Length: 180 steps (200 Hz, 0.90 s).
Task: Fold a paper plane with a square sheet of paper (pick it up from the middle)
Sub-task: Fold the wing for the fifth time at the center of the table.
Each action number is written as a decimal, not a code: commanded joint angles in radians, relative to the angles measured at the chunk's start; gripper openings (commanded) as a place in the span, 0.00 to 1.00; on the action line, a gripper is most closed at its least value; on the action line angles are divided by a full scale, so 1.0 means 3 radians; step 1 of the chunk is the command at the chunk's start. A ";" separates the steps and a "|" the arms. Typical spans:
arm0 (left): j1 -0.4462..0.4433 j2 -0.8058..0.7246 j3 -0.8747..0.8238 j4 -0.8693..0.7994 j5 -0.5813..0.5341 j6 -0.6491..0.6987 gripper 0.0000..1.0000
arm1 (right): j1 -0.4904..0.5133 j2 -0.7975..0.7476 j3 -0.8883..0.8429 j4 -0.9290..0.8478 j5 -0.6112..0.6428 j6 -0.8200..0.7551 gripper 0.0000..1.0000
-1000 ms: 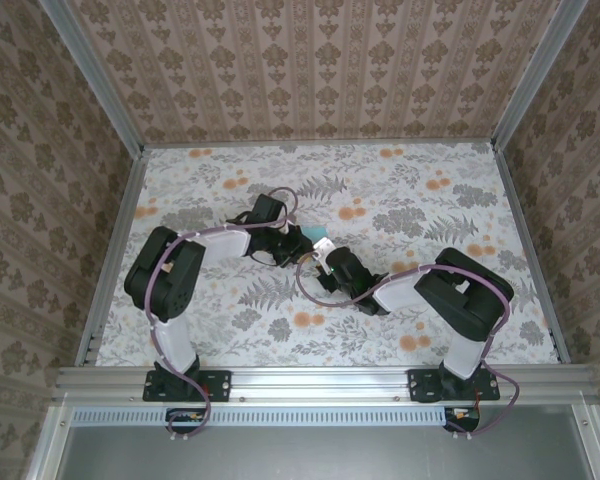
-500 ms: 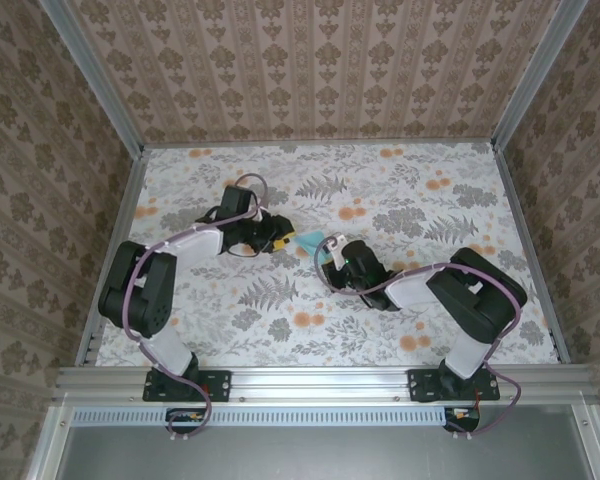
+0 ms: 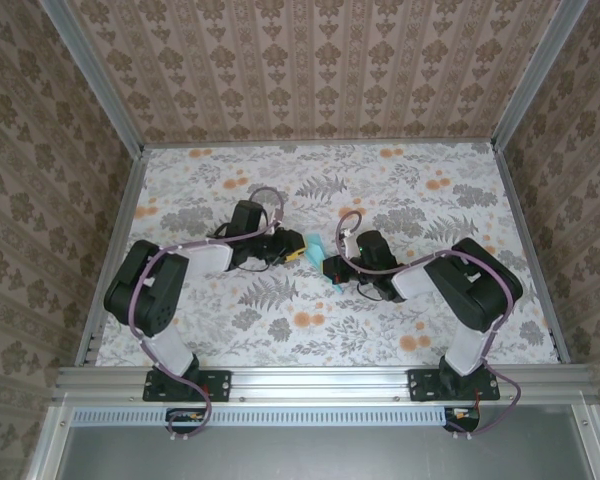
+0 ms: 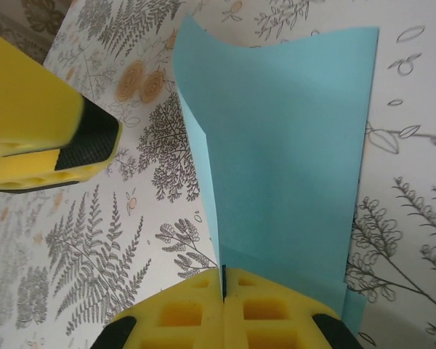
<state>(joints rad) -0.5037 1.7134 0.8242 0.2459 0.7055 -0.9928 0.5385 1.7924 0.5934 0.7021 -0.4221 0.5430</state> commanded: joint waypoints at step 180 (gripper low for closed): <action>-0.0090 0.0490 0.0047 0.0563 0.0251 0.0145 0.20 | -0.0225 0.0483 0.0155 0.0492 -0.0720 0.1323 0.00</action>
<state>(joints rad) -0.5232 1.8355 0.8246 0.3866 0.7563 -0.9806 0.4782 1.9079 0.6186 0.8265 -0.6094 0.9054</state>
